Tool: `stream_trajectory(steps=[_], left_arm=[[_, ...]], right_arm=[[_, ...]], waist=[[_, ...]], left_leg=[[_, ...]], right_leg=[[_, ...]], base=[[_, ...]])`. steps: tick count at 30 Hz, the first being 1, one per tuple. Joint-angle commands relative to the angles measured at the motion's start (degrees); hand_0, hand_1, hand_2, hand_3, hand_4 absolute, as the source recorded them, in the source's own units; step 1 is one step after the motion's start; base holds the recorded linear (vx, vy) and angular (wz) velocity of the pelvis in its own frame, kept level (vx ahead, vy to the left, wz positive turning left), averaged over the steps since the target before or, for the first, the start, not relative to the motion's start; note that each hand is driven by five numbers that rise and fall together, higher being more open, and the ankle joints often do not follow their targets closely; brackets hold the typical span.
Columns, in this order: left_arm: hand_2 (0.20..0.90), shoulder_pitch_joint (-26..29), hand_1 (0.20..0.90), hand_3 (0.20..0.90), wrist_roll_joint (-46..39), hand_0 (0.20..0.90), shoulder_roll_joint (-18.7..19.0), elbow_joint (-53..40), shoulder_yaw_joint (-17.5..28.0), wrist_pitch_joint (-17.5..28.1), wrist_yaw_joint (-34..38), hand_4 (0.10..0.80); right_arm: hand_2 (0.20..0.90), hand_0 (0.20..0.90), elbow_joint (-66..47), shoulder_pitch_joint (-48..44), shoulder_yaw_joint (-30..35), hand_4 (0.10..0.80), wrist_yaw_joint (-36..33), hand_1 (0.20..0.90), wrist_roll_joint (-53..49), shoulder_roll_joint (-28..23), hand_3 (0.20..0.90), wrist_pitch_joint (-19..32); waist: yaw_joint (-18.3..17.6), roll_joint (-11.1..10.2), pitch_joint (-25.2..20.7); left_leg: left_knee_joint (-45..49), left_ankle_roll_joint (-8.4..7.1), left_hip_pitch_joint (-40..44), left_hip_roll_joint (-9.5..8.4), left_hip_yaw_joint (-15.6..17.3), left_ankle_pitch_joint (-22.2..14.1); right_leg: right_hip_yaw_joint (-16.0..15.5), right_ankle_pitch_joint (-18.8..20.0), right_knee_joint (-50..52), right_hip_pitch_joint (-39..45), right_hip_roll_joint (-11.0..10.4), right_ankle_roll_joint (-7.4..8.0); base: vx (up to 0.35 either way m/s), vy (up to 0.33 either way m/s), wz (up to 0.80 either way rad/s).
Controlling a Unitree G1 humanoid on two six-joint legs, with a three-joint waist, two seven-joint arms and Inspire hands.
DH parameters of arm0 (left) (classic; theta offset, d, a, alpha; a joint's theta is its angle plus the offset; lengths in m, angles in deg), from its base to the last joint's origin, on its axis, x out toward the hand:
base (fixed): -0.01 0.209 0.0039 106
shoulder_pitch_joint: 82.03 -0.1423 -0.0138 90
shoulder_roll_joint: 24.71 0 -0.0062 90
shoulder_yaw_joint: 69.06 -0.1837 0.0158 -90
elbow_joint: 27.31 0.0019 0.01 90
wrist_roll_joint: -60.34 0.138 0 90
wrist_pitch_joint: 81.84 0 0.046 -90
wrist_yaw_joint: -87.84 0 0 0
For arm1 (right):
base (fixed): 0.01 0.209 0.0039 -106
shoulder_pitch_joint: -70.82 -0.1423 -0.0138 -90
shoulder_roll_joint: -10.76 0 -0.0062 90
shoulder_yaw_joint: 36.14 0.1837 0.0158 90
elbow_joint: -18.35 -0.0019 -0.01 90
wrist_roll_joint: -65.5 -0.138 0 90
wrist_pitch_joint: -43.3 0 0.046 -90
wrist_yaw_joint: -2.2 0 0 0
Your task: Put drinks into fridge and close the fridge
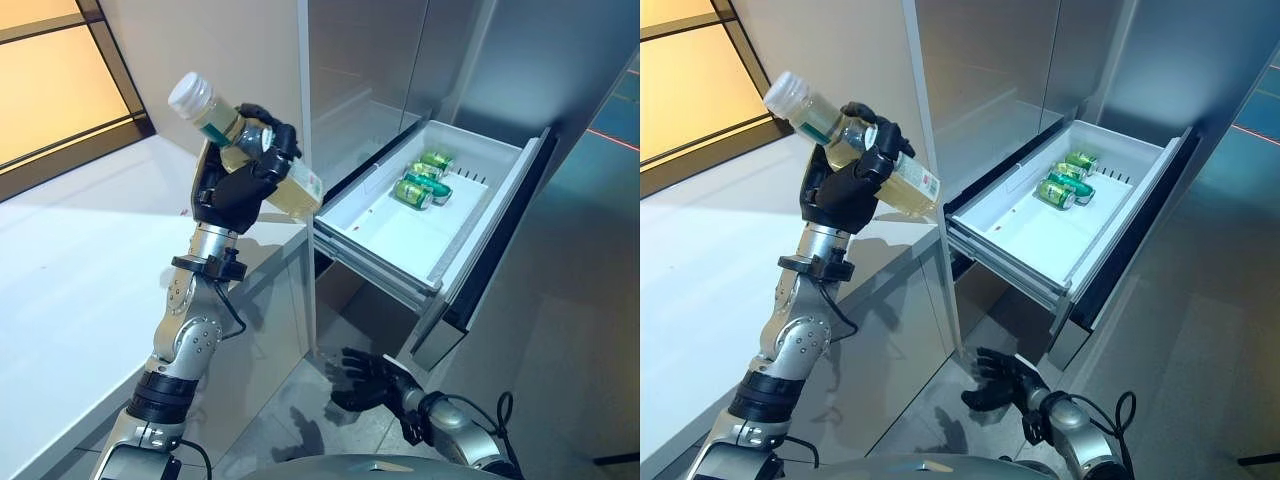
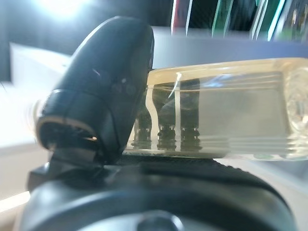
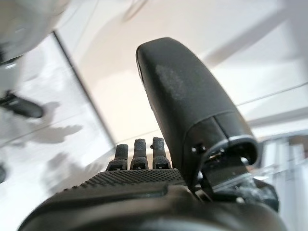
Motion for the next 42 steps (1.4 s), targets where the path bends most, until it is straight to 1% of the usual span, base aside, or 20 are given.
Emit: stream_trajectory(steps=[1, 3, 4, 5, 6, 9, 12, 17, 18, 21, 23, 26, 27, 30, 31, 33, 39, 42], left_arm=[[0.3, 9.27, 0.3, 0.2, -3.69, 0.3, 1.56, -4.96, 0.15, 4.87, -6.13, 0.1], [0.3, 8.09, 0.3, 0.2, -2.48, 0.3, 1.7, -5.15, -0.13, 5.25, -7.86, 0.1], [0.3, 6.28, 0.3, 0.2, -2.88, 0.3, 1.99, -5.54, -0.28, 5.09, -9.81, 0.1], [0.3, 5.46, 0.3, 0.2, -3.34, 0.3, 1.95, -5.57, -0.17, 4.59, -10.64, 0.1], [0.3, 5.09, 0.3, 0.2, -3.46, 0.3, 1.93, -5.42, -0.09, 4.56, -11.14, 0.1], [0.3, 2.17, 0.3, 0.2, -4.83, 0.3, 1.89, -4.79, 0.21, 2.75, -13.82, 0.1], [0.3, 0.75, 0.3, 0.2, -4.22, 0.3, 1.63, -4.7, 0.02, 0.49, -15.01, 0.1], [0.3, -0.55, 0.3, 0.2, -2.21, 0.3, 2.06, -5.32, -1.95, -3.04, -16.25, 0.1], [0.3, -0.5, 0.3, 0.2, -1.44, 0.3, 2.12, -5.31, -2.65, -3.67, -16.4, 0.1], [0.3, 0.07, 0.3, 0.2, -0.16, 0.3, 2.7, -4.84, -4.12, -4.59, -16.55, 0.1], [0.3, 0.92, 0.3, 0.2, 0.95, 0.3, 3.23, -4.37, -5.41, -4.87, -16.15, 0.1], [0.3, 2.09, 0.3, 0.2, 2.47, 0.3, 4.17, -3.7, -6.99, -4.12, -15.31, 0.1], [0.3, 2.85, 0.3, 0.2, 3.53, 0.3, 4.71, -3.26, -8.03, -3.87, -14.22, 0.1], [0.3, 3.65, 0.3, 0.2, 5.1, 0.3, 5.38, -2.13, -8.92, -3.12, -13.09, 0.1], [0.3, 4.2, 0.3, 0.2, 6.41, 0.3, 6.32, -1.58, -9.69, -2.59, -12.48, 0.1], [0.3, 4.47, 0.3, 0.2, 7.4, 0.3, 6.95, -1.34, -10.08, -2.32, -11.93, 0.1], [0.3, 5.31, 0.3, 0.2, 14.59, 0.3, 9.41, 0.1, -10.98, -0.53, -9.48, 0.1], [0.3, 5.23, 0.3, 0.2, 15.77, 0.3, 10.4, 1.56, -10.95, 0.13, -8.54, 0.1]], right_arm=[[0.9, 0.9, -13.19, -3.64, 1.65, 0.8, 4.88, 0.9, -4.89, -1.49, 0.9, 0.46], [0.9, 0.9, -17.23, -4.5, 3.01, 0.8, 6.42, 0.9, -6.83, -2.53, 0.9, 1.09], [0.9, 0.9, -23.37, -5.66, 4.77, 0.8, 7.34, 0.9, -9.14, -3.92, 0.9, 0.81], [0.9, 0.9, -25.62, -6.3, 5.5, 0.8, 7.98, 0.9, -10.24, -4.67, 0.9, 2.16], [0.9, 0.9, -27.03, -6.73, 5.87, 0.8, 8.19, 0.9, -11.06, -5.09, 0.9, 2.3], [0.9, 0.9, -34.77, -9.29, 8.81, 0.8, 10.03, 0.9, -15.98, -7.04, 0.9, 3.2], [0.9, 0.9, -38.15, -10.94, 10.25, 0.8, 10.57, 0.9, -16.57, -7.98, 0.9, 3.23], [0.9, 0.9, -42.73, -12.33, 11.05, 0.8, 11.08, 0.9, -19.26, -10.67, 0.9, 0.83], [0.9, 0.9, -43.16, -12.76, 11.07, 0.8, 11.45, 0.9, -20.22, -11.18, 0.9, -0.35], [0.9, 0.9, -43.51, -13.91, 10.36, 0.8, 12.07, 0.9, -21.86, -12.15, 0.9, -2.8], [0.9, 0.9, -43.75, -14.83, 9.26, 0.8, 12.32, 0.9, -22.46, -12.96, 0.9, -3.48], [0.9, 0.9, -43.48, -16.37, 8.14, 0.8, 12.35, 0.9, -24.4, -14.22, 0.9, -5.12], [0.9, 0.9, -43.57, -17.22, 7.48, 0.8, 13.4, 0.9, -26.09, -14.88, 0.9, -6.88], [0.9, 0.9, -44.08, -18.1, 6.29, 0.8, 14.02, 0.9, -27.14, -15.76, 0.9, -7.75], [0.9, 0.9, -44.3, -18.61, 5.9, 0.8, 14.06, 0.9, -28.16, -16.47, 0.9, -7.75], [0.9, 0.9, -44.57, -19.15, 5.65, 0.8, 13.83, 0.9, -28.06, -17.03, 0.9, -7.45], [0.9, 0.9, -45.08, -20.74, 6.0, 0.8, 13.56, 0.9, -27.96, -18.48, 0.9, -6.54], [0.9, 0.9, -45.43, -21.17, 6.48, 0.8, 13.78, 0.9, -28.27, -19.36, 0.9, -6.63]], waist=[[0.51, -0.03, -3.11], [0.51, -0.04, -2.99], [0.62, -0.01, -2.82], [0.68, 0.01, -2.77], [0.71, 0.01, -2.78], [1.03, 0.1, -2.94], [1.23, 0.04, -3.17], [1.21, -0.15, -3.16], [1.21, -0.23, -3.16], [1.16, -0.37, -3.14], [1.1, -0.51, -3.14], [1.06, -0.65, -3.16], [0.96, -0.74, -3.2], [0.87, -0.84, -3.31], [0.81, -0.9, -3.36], [0.79, -0.92, -3.42], [0.72, -0.9, -3.45], [0.68, -0.93, -3.52]], left_leg=[[0.1, 0.85, 0.88, -1.27, 0.25, -5.43], [0.1, 0.93, 0.92, -1.27, 0.27, -5.4], [0.1, 1.05, 0.93, -1.3, 0.25, -5.36], [0.1, 1.12, 0.93, -1.32, 0.21, -5.37], [0.1, 1.15, 0.92, -1.32, 0.25, -5.38], [0.1, 1.31, 0.73, -1.32, 0.69, -5.43], [0.1, 1.38, 0.24, -1.28, 1.02, -5.01], [0.1, 1.53, 0.36, -1.23, 1.26, -5.29], [0.1, 1.52, 0.34, -1.21, 1.35, -5.26], [0.1, 1.53, 0.32, -1.19, 1.51, -5.24], [0.1, 1.5, 0.26, -1.18, 1.62, -5.17], [0.1, 1.42, 0.23, -1.16, 1.73, -5.1], [0.1, 1.39, 0.17, -1.14, 1.79, -5.06], [0.1, 1.33, 0.07, -1.13, 1.85, -4.99], [0.1, 1.3, 0.0, -1.13, 1.9, -4.91], [0.1, 1.29, -0.06, -1.12, 1.92, -4.87], [0.1, 1.34, -0.17, -1.14, 2.02, -4.83], [0.1, 1.3, -0.26, -1.11, 2.09, -4.81]], right_leg=[[0.34, -2.03, 2.65, -0.46, -1.02, 3.43], [0.44, -1.95, 2.72, -0.5, -1.0, 3.39], [0.67, -1.86, 2.81, -0.62, -1.0, 3.4], [0.8, -1.82, 2.84, -0.68, -1.0, 3.41], [0.84, -1.78, 2.83, -0.71, -1.0, 3.43], [1.27, -1.61, 2.65, -0.96, -1.0, 3.48], [1.52, -1.16, 2.56, -1.48, -1.05, 3.39], [1.54, -1.18, 2.31, -1.29, -1.04, 3.37], [1.48, -1.14, 2.27, -1.28, -1.07, 3.35], [1.4, -1.02, 2.27, -1.33, -1.12, 3.34], [1.36, -0.89, 2.24, -1.38, -1.13, 3.37], [1.27, -0.79, 2.14, -1.33, -1.16, 3.37], [1.29, -0.71, 2.07, -1.34, -1.17, 3.39], [1.3, -0.62, 2.04, -1.45, -1.17, 3.5], [1.37, -0.55, 1.97, -1.46, -1.15, 3.5], [1.43, -0.56, 2.02, -1.54, -1.14, 3.5], [1.62, -0.38, 1.84, -1.62, -1.03, 3.53], [1.7, -0.3, 1.73, -1.67, -1.02, 3.58]], base=[[-0.038, -0.031, 0.01], [-0.015, -0.009, 0.01], [-0.032, -0.015, 0.01], [-0.031, -0.012, 0.0], [0.0, 0.0, 0.0], [-0.018, 0.007, -0.06], [-0.031, 0.002, -0.06], [0.0, 0.0, 0.0], [0.0, 0.0, 0.0], [0.0, 0.0, 0.0], [0.0, 0.0, 0.0], [0.0, 0.0, 0.0], [0.0, 0.0, 0.0], [0.0, 0.0, 0.0], [0.0, 0.0, 0.0], [0.0, 0.0, 0.0], [0.0, 0.0, 0.0], [0.0, 0.0, 0.0]])
